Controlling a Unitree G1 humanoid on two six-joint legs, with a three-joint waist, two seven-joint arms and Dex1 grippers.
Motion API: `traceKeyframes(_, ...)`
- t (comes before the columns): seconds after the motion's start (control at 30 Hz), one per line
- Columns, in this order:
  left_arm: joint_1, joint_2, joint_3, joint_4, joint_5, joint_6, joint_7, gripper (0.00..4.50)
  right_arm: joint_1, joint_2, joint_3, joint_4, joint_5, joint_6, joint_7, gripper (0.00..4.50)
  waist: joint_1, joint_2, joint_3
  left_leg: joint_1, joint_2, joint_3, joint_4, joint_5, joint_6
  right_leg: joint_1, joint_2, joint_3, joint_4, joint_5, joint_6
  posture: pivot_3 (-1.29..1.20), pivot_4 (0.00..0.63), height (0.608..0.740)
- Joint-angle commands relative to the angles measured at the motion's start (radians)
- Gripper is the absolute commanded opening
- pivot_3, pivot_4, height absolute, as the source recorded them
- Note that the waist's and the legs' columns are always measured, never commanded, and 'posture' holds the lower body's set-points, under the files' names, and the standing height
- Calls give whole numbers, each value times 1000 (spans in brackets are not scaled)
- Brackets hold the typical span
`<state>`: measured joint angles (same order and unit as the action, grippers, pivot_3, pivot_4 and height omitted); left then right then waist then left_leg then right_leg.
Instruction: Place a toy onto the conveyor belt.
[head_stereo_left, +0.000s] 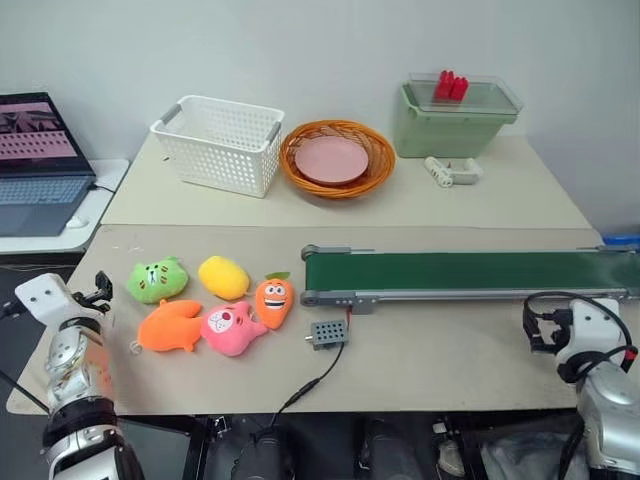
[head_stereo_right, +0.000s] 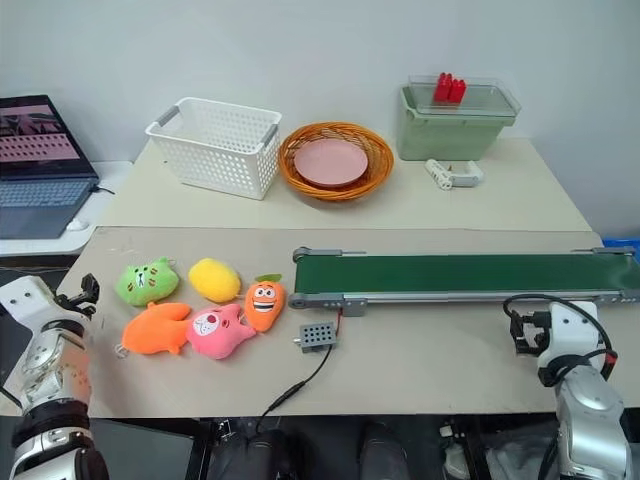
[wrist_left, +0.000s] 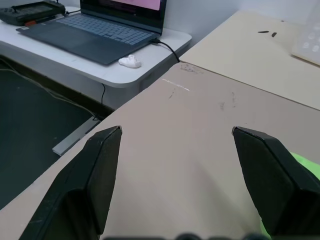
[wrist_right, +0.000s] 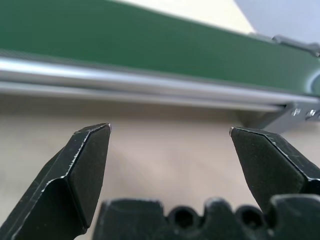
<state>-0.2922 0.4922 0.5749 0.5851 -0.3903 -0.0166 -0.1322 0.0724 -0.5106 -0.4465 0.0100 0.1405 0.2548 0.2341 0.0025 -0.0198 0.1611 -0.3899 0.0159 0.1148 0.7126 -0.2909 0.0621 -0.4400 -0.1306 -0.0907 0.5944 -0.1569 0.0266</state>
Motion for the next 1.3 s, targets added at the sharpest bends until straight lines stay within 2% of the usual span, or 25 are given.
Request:
traceKeyframes(0.03, 55, 14, 4, -67, -2, -7, -40, 3756, -25, -18, -8, 3, -10, -35, -7, 4500, 0, 0, 0, 0, 0, 0, 0, -1, 2, 0, 0, 0, 0, 0, 0, 0, 150, 740)
traceKeyframes(0.3, 118, 7, 13, -130, -12, 16, -50, 3756, -55, -32, -11, 60, -19, -55, -5, 4500, 1, 0, 0, 0, 0, 0, 0, -2, 3, 0, 0, 0, 0, 0, -1, 0, 150, 740)
traceKeyframes(1.3, 75, -28, -14, -176, -11, 46, -55, 3756, -117, -7, 26, 129, -33, -106, -19, 4500, -8, 0, 0, 0, 0, 0, 0, -1, 2, 0, 0, 0, 0, -1, -2, 0, 150, 740)
